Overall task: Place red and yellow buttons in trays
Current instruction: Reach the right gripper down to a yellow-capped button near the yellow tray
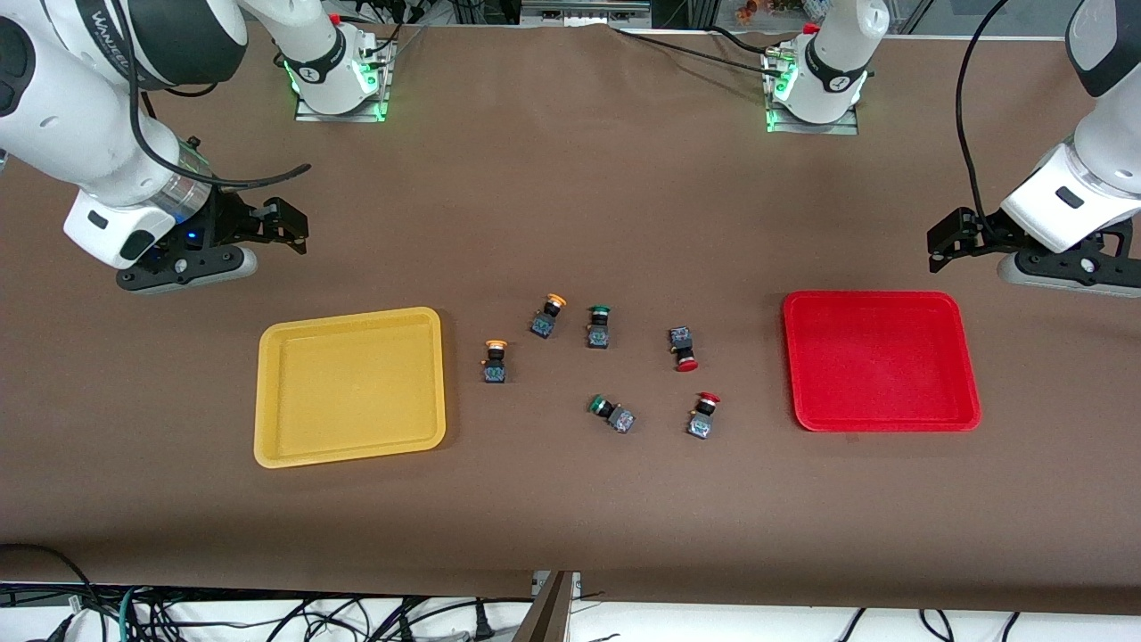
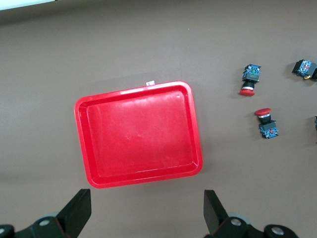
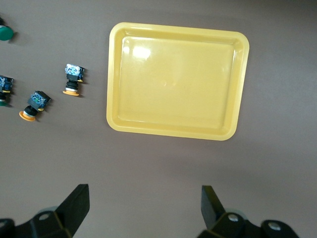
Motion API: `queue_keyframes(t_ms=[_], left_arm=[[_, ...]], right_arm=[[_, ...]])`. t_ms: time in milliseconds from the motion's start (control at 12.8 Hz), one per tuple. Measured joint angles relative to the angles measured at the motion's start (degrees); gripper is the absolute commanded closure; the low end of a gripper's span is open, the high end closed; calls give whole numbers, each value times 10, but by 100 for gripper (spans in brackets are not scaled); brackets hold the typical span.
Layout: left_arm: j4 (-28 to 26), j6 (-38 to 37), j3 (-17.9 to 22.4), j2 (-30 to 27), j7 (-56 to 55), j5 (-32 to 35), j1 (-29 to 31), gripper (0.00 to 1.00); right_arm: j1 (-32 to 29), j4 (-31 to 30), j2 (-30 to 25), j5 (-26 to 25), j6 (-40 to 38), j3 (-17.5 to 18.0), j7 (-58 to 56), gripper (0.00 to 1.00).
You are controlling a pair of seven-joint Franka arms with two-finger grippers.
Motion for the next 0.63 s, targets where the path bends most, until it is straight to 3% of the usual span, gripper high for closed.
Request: queue_keyframes(t_ms=[626], left_arm=[[0,-1,-1,0,-1,0,0,0]], right_arm=[[7,6,12,-1,7,4,0,0]])
